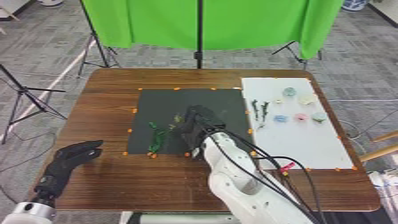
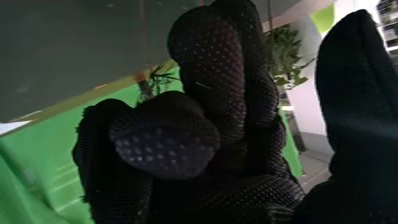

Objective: Arrange flowers

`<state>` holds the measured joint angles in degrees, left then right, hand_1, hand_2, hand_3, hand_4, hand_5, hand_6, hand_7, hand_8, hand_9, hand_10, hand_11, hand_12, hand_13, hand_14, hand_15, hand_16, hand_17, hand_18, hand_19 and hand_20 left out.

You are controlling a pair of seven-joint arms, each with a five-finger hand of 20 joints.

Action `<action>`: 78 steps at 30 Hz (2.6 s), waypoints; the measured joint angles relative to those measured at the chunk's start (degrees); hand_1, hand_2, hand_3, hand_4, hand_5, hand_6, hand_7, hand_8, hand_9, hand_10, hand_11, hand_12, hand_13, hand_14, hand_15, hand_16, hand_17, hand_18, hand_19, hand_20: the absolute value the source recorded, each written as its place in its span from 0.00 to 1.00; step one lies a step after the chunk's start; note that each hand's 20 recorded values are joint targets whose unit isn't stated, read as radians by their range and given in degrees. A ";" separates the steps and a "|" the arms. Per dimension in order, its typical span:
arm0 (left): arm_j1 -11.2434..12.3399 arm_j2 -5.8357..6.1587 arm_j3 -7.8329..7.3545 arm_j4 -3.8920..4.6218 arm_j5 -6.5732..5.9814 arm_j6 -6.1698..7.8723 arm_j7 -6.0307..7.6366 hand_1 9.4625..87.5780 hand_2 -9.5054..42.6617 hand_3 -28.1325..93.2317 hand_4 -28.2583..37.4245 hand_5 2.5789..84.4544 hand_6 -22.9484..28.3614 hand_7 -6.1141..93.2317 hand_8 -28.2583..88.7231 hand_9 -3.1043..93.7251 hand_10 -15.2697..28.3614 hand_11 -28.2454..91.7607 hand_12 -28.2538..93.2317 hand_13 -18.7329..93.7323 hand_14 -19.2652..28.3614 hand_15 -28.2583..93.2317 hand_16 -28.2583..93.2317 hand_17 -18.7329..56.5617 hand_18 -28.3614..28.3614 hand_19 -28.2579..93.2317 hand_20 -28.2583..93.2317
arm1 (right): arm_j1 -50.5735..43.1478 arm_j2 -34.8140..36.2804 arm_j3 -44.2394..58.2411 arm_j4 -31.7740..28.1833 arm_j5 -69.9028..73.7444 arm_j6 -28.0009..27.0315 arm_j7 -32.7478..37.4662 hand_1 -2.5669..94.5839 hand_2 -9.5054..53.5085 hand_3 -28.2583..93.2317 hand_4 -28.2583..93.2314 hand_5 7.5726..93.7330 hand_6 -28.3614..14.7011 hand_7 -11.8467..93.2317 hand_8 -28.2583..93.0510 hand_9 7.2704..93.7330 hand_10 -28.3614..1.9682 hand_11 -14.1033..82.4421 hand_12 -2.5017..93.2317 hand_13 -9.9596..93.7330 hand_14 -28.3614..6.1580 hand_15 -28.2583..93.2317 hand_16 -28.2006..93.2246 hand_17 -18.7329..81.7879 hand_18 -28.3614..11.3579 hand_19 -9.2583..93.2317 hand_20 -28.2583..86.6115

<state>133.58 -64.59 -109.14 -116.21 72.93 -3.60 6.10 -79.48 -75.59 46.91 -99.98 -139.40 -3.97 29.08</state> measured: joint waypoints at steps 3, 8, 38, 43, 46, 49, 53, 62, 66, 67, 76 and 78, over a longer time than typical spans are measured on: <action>-0.08 0.08 0.00 0.00 0.00 -0.05 -0.10 0.24 0.02 0.78 0.19 0.58 0.53 0.21 0.20 0.53 0.68 0.41 0.36 0.49 0.79 0.40 0.26 0.33 0.73 0.28 0.39 | 0.00 0.01 -0.05 -0.16 0.30 -0.02 0.12 0.43 0.02 0.65 0.17 0.89 0.57 0.37 0.17 0.98 0.48 0.51 0.31 1.00 0.76 0.73 0.44 0.91 0.46 1.00 0.63; -0.10 0.08 0.00 0.00 0.00 -0.18 -0.21 0.24 0.02 0.78 0.19 0.59 0.53 0.21 0.20 0.53 0.68 0.41 0.36 0.49 0.79 0.40 0.26 0.33 0.73 0.27 0.39 | 0.07 0.01 -0.06 -0.64 7.61 -0.08 1.73 0.43 0.03 0.64 0.18 0.89 0.56 0.36 0.17 0.98 0.48 0.51 0.31 1.00 0.75 0.72 0.44 0.90 0.46 1.00 0.62; -0.17 -0.21 -0.04 0.01 0.03 -0.20 -0.08 0.24 0.03 0.78 0.20 0.58 0.53 0.21 0.20 0.53 0.68 0.41 0.35 0.49 0.80 0.40 0.26 0.33 0.73 0.28 0.39 | 2.17 5.01 4.02 -1.93 3.73 5.99 5.39 0.37 0.00 0.73 0.15 0.80 0.54 0.30 0.18 0.89 0.45 0.44 0.30 0.99 0.72 0.65 0.53 0.83 0.37 1.00 0.69; 0.01 -0.36 -0.12 -0.04 0.04 -0.19 -0.03 0.24 0.03 0.77 0.20 0.58 0.53 0.21 0.20 0.53 0.68 0.41 0.36 0.49 0.80 0.39 0.26 0.33 0.73 0.28 0.39 | 6.04 9.87 8.17 -0.05 4.49 3.39 10.13 0.36 0.00 0.73 0.15 0.80 0.54 0.29 0.18 0.89 0.45 0.47 0.31 0.99 0.72 0.66 0.53 0.84 0.37 1.00 0.70; 0.05 -0.40 -0.13 -0.08 0.06 -0.15 0.01 0.24 0.03 0.77 0.20 0.58 0.52 0.21 0.20 0.53 0.68 0.41 0.36 0.49 0.80 0.39 0.26 0.33 0.73 0.27 0.39 | 8.66 12.48 9.75 1.77 4.92 -0.92 11.24 0.35 0.00 0.72 0.14 0.83 0.53 0.28 0.18 0.91 0.46 0.50 0.33 1.00 0.74 0.67 0.53 0.85 0.39 1.00 0.70; 0.10 -0.41 -0.19 -0.14 0.07 -0.15 0.01 0.24 0.03 0.77 0.20 0.58 0.52 0.21 0.20 0.53 0.68 0.41 0.36 0.49 0.80 0.39 0.26 0.33 0.73 0.27 0.39 | 10.62 14.18 10.41 2.79 5.74 -3.99 12.63 0.35 0.00 0.72 0.14 0.83 0.53 0.28 0.18 0.91 0.46 0.50 0.33 1.00 0.74 0.67 0.53 0.85 0.40 1.00 0.71; 0.15 -0.42 -0.25 -0.18 0.07 -0.15 0.01 0.24 0.03 0.77 0.20 0.58 0.53 0.21 0.20 0.53 0.68 0.41 0.36 0.49 0.80 0.39 0.26 0.33 0.73 0.27 0.39 | 11.53 14.54 11.68 2.86 7.40 -8.10 14.98 0.35 0.00 0.72 0.14 0.84 0.53 0.27 0.18 0.92 0.45 0.50 0.33 1.00 0.74 0.68 0.53 0.86 0.42 1.00 0.70; 0.15 -0.42 -0.32 -0.19 0.07 -0.17 -0.05 0.24 0.03 0.78 0.20 0.58 0.52 0.21 0.20 0.53 0.68 0.41 0.36 0.49 0.80 0.40 0.26 0.33 0.73 0.27 0.39 | 10.86 14.42 12.16 2.90 8.92 -11.22 16.16 0.36 0.00 0.72 0.14 0.85 0.52 0.27 0.18 0.93 0.45 0.51 0.34 1.00 0.74 0.68 0.51 0.87 0.43 1.00 0.69; 0.15 -0.40 -0.32 -0.19 0.07 -0.22 -0.09 0.24 0.03 0.78 0.20 0.58 0.52 0.21 0.20 0.53 0.68 0.41 0.36 0.49 0.80 0.40 0.26 0.32 0.73 0.27 0.39 | 9.88 14.32 12.31 3.16 9.20 -12.14 16.61 0.36 0.00 0.72 0.14 0.85 0.52 0.27 0.18 0.93 0.45 0.51 0.34 1.00 0.74 0.69 0.51 0.87 0.43 1.00 0.69; 0.15 -0.40 -0.32 -0.19 0.07 -0.22 -0.09 0.24 0.03 0.78 0.20 0.58 0.52 0.21 0.20 0.53 0.68 0.41 0.36 0.49 0.79 0.40 0.26 0.32 0.73 0.27 0.39 | 9.63 14.32 12.32 3.25 9.20 -12.27 16.70 0.36 0.00 0.72 0.14 0.85 0.52 0.27 0.18 0.93 0.45 0.51 0.34 1.00 0.74 0.69 0.51 0.87 0.43 1.00 0.69; 0.12 -0.36 -0.29 -0.14 0.07 -0.41 -0.12 0.24 0.03 0.78 0.20 0.58 0.53 0.21 0.20 0.52 0.68 0.41 0.36 0.49 0.79 0.39 0.26 0.32 0.73 0.27 0.39 | 7.52 14.23 12.59 4.71 9.11 -12.85 17.20 0.36 0.00 0.72 0.14 0.85 0.52 0.27 0.18 0.93 0.45 0.51 0.34 1.00 0.74 0.69 0.51 0.88 0.44 1.00 0.68; 0.10 -0.35 -0.27 -0.12 0.07 -0.47 -0.15 0.24 0.03 0.78 0.20 0.58 0.53 0.21 0.20 0.52 0.68 0.41 0.36 0.49 0.79 0.39 0.26 0.32 0.73 0.27 0.39 | 7.15 14.22 12.73 4.88 8.94 -12.85 17.22 0.36 0.00 0.72 0.15 0.86 0.52 0.27 0.18 0.94 0.45 0.51 0.34 1.00 0.74 0.69 0.51 0.88 0.45 1.00 0.67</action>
<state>133.67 -64.94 -109.41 -116.33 72.99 -4.07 5.96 -72.33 -61.37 59.64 -95.10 -130.46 -16.82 46.30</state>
